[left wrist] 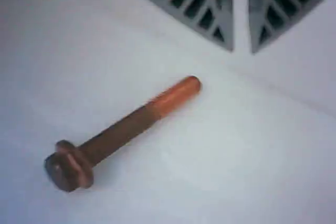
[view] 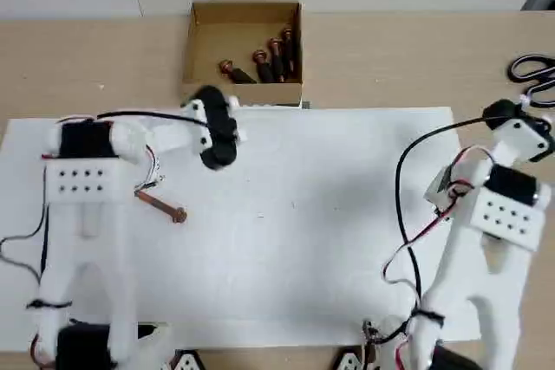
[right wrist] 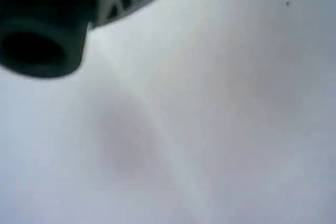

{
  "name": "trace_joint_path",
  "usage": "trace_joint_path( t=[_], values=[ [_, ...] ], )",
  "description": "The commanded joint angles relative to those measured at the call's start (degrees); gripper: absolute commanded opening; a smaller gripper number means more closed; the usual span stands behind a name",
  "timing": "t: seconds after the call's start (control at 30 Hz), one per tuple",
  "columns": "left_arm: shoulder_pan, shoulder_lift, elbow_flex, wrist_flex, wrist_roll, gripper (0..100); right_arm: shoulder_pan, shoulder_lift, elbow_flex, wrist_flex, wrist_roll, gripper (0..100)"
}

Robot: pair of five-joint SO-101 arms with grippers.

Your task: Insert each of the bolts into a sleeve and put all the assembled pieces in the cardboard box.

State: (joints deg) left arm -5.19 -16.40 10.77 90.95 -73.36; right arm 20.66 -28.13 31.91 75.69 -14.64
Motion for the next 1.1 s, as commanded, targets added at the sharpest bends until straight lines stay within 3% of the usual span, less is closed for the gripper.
trace_joint_path(
  t=[0.0,0.17,0.47,0.67,0.83,1.07],
  values=[
    [-0.44,4.84,-2.42,-4.92,-7.91,1,0.57,-3.91,0.97,-1.63,0.62,0.3],
    [-0.53,11.87,-4.97,-4.13,-14.77,1,0.57,-4.26,1.32,-1.71,0.62,0.3],
    [-0.79,18.2,-7.16,7.91,-26.02,1,0.66,-4.26,4.84,-9.01,0.7,0.3],
    [-0.7,18.55,-7.16,9.32,-26.9,2,0.57,-4.26,6.33,-10.59,0.7,0.3],
    [-0.7,18.73,-6.9,9.32,-26.9,10,0.57,-4.26,6.33,-10.59,0.79,0.3],
    [-0.26,20.75,-6.81,9.23,-26.9,10,0.48,-4.44,6.33,-10.51,0.79,0.3]
  ],
)
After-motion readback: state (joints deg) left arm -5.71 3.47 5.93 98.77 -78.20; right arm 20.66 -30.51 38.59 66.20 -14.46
